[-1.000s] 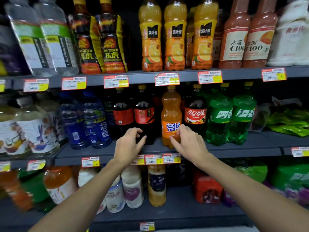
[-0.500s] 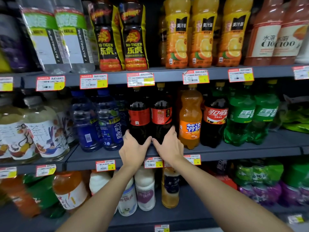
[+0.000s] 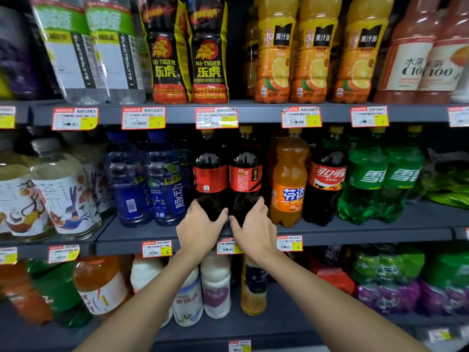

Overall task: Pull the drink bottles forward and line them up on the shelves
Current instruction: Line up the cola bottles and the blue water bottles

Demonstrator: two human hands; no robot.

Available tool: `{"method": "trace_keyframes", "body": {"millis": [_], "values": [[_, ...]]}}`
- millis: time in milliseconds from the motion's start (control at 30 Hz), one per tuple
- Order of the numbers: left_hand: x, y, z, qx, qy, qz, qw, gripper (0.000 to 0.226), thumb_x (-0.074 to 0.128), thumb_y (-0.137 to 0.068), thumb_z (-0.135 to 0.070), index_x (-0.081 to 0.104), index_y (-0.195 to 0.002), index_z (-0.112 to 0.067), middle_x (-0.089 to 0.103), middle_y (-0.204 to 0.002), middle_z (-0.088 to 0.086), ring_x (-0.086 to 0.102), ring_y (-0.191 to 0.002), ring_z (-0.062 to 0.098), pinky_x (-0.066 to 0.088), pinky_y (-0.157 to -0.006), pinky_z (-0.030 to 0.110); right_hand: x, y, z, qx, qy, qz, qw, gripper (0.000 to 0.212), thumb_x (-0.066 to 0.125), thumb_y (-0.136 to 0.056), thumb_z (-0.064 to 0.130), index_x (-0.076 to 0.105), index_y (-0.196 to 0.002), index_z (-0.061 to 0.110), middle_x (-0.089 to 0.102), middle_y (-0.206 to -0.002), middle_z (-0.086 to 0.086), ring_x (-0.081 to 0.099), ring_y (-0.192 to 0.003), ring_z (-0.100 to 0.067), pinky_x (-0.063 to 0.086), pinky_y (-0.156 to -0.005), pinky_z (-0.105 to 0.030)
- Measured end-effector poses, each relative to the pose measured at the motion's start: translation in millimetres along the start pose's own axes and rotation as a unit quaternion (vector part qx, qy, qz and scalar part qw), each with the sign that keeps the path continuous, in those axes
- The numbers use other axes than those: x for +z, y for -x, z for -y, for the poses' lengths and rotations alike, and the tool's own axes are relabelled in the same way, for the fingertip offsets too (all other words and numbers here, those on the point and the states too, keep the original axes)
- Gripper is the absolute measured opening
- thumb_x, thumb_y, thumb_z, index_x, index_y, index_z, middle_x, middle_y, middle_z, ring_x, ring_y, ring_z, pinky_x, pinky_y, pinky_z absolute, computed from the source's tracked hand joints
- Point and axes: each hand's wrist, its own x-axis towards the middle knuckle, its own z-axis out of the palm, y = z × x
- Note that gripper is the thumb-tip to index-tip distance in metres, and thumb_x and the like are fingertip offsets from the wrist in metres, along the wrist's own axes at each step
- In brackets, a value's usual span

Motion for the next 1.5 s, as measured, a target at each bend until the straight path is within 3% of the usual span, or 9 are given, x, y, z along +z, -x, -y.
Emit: {"method": "trace_keyframes", "body": {"millis": [100, 200, 533, 700, 800, 1000, 1233, 1367, 1500], "values": [[-5.7, 6.7, 7.9, 0.037, -0.04, 0.017, 0.998, 0.059, 0.049, -0.083, -0.067, 0.048, -0.114, -0.018, 0.065, -0.111, 0.004, 0.065, -0.096, 0.028, 0.044, -0.07, 0.036, -4.4, 5.4, -0.9, -0.015, 0.002, 0.018, 1.0, 0.087, 0.053, -0.095, 0.046, 0.008, -0.154, 0.0, 0.04, -0.145, -0.019, 0.063, -0.111, -0.031, 0.045, -0.079, -0.038], [-10.9, 11.6, 11.4, 0.055, -0.061, 0.008, 0.997, 0.051, 0.051, -0.087, -0.057, 0.049, -0.118, -0.017, 0.066, -0.108, 0.006, 0.065, -0.093, 0.028, 0.04, -0.067, 0.034, -11.9, 7.0, -2.3, -0.015, -0.002, 0.01, 1.0, 0.074, 0.057, -0.097, 0.041, 0.021, -0.148, 0.003, 0.046, -0.136, -0.014, 0.063, -0.109, -0.03, 0.044, -0.077, -0.034], [-11.4, 8.0, 20.1, 0.04, -0.016, 0.026, 0.999, 0.09, 0.059, -0.079, -0.069, 0.029, -0.146, -0.017, 0.05, -0.137, 0.006, 0.063, -0.109, 0.031, 0.049, -0.08, 0.041, -16.5, -2.6, -7.4, -0.029, 0.021, 0.036, 0.999, 0.09, 0.061, -0.09, 0.055, 0.019, -0.152, 0.006, 0.039, -0.141, -0.014, 0.061, -0.112, -0.034, 0.04, -0.075, -0.035], [-14.7, 4.2, 18.1, 0.04, 0.043, 0.055, 0.997, 0.065, 0.061, -0.072, -0.057, 0.039, -0.126, -0.029, 0.062, -0.12, -0.002, 0.063, -0.107, 0.026, 0.046, -0.077, 0.036, -9.5, -2.7, -5.6, -0.009, -0.062, 0.054, 0.997, 0.084, 0.066, -0.091, 0.043, 0.019, -0.151, 0.007, 0.041, -0.143, -0.014, 0.057, -0.119, -0.036, 0.048, -0.086, -0.039], [-12.5, 5.5, 16.6, 0.028, 0.047, 0.036, 0.998, 0.076, 0.071, -0.079, -0.054, 0.036, -0.136, -0.019, 0.056, -0.131, 0.003, 0.062, -0.113, 0.027, 0.05, -0.085, 0.04, -6.7, -1.3, -2.4, 0.002, -0.057, 0.025, 0.998, 0.082, 0.069, -0.089, 0.047, 0.024, -0.146, 0.009, 0.042, -0.133, -0.012, 0.062, -0.111, -0.033, 0.045, -0.076, -0.032], [-12.0, 9.3, 10.0, 0.035, 0.005, 0.02, 0.999, 0.08, 0.073, -0.078, -0.061, 0.036, -0.131, -0.013, 0.049, -0.131, 0.008, 0.065, -0.103, 0.031, 0.051, -0.077, 0.041, -7.0, 1.1, -2.6, 0.005, -0.013, 0.011, 1.0, 0.086, 0.065, -0.088, 0.06, 0.028, -0.144, 0.006, 0.041, -0.126, -0.011, 0.064, -0.103, -0.033, 0.049, -0.073, -0.034], [-17.1, -3.5, 23.6, 0.082, 0.026, 0.088, 0.992, 0.08, 0.073, -0.074, -0.059, 0.037, -0.138, -0.025, 0.055, -0.133, -0.001, 0.059, -0.118, 0.025, 0.051, -0.089, 0.042, -12.1, -9.5, -8.7, 0.003, -0.083, 0.06, 0.995, 0.097, 0.07, -0.087, 0.051, 0.016, -0.153, 0.006, 0.041, -0.147, -0.015, 0.054, -0.125, -0.036, 0.049, -0.096, -0.042], [-11.7, -3.9, 23.5, 0.052, 0.046, 0.074, 0.995, 0.094, 0.077, -0.075, -0.058, 0.032, -0.146, -0.018, 0.053, -0.141, 0.0, 0.054, -0.126, 0.022, 0.049, -0.095, 0.042, -8.2, -9.7, -8.4, 0.001, -0.038, 0.054, 0.998, 0.094, 0.068, -0.091, 0.049, 0.015, -0.155, 0.008, 0.04, -0.146, -0.014, 0.056, -0.123, -0.036, 0.049, -0.092, -0.042], [-3.1, 5.3, 17.6, 0.052, 0.019, 0.025, 0.998, 0.09, 0.074, -0.078, -0.06, 0.032, -0.143, -0.013, 0.05, -0.139, 0.005, 0.061, -0.116, 0.028, 0.051, -0.084, 0.042, -5.0, -5.2, -7.3, 0.003, -0.04, 0.019, 0.999, 0.08, 0.069, -0.091, 0.046, 0.027, -0.149, 0.009, 0.046, -0.138, -0.011, 0.059, -0.118, -0.033, 0.05, -0.087, -0.038]]}}
